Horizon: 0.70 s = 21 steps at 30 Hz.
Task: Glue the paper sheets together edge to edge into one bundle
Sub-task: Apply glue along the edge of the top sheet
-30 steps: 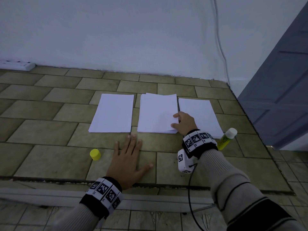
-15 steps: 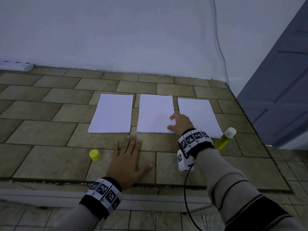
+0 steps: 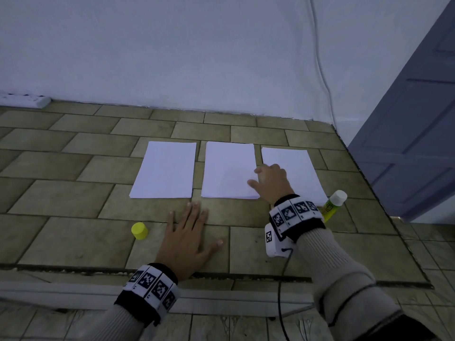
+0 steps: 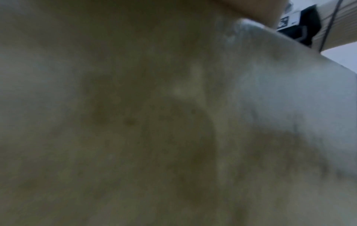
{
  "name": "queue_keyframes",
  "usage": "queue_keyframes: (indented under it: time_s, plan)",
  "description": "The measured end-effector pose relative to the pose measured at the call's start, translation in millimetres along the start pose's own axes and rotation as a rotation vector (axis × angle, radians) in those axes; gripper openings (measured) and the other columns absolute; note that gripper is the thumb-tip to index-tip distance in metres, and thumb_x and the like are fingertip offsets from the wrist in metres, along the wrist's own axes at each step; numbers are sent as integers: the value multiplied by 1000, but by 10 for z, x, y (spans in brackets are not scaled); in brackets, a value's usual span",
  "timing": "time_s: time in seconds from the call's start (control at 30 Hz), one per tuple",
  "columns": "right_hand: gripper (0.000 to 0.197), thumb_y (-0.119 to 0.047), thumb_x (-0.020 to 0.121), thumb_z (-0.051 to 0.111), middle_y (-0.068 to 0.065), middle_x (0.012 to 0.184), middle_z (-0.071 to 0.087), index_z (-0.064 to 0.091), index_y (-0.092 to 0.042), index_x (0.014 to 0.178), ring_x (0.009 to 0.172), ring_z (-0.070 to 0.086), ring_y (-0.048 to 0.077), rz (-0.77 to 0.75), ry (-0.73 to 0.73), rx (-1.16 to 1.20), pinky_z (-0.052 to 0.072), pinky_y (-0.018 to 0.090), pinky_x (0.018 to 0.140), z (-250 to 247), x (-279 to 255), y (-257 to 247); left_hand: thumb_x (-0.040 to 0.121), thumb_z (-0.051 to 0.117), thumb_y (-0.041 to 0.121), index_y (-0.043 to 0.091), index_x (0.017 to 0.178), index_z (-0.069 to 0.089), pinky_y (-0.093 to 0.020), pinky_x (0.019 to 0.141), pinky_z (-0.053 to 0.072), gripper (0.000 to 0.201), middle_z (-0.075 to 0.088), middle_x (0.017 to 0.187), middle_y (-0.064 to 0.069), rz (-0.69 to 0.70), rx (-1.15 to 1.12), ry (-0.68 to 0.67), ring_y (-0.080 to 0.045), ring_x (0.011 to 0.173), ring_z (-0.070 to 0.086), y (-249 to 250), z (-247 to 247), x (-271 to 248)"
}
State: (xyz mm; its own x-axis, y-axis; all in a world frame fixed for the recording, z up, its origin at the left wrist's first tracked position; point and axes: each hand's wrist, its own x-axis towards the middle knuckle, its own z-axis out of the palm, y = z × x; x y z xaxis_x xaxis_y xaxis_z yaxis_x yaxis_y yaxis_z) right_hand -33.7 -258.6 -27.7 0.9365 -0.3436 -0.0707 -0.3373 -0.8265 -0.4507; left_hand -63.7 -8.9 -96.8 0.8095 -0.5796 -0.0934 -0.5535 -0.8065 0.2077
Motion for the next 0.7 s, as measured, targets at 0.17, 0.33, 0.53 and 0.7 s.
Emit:
queue_keyframes:
  time_s: [0.17, 0.33, 0.53, 0.7]
  plan:
    - [28, -22, 88, 64, 8, 114, 57, 59, -13, 113, 104, 54, 23, -185, 472, 240, 44, 35, 89, -361, -310, 178, 64, -7, 92, 26, 153, 18, -44, 122, -1, 114, 9, 163, 7, -42, -378, -22, -5, 148, -6, 99, -341, -11]
    - [44, -19, 83, 70, 13, 123, 53, 53, -9, 121, 116, 48, 26, -29, 694, 284, 39, 33, 97, -568, -519, 519, 79, 31, 79, 26, 148, 34, -39, 121, 16, 87, 32, 154, 9, -4, -574, 111, -4, 145, 12, 137, -860, 68]
    - [71, -23, 83, 72, 16, 138, 44, 35, -1, 139, 123, 45, 32, 367, 501, 420, 38, 39, 97, -642, -672, 804, 95, 48, 52, 9, 151, 28, -45, 120, 12, 73, 25, 159, -10, -243, -325, 99, -26, 149, 8, -319, -974, 625]
    - [49, -32, 86, 69, 17, 102, 55, 50, 1, 117, 89, 49, 27, 499, 317, 381, 36, 33, 73, -561, -685, 989, 92, 48, 62, 9, 152, 19, -55, 118, 13, 85, 11, 161, -12, -484, 3, -136, -33, 149, 1, -550, -785, 911]
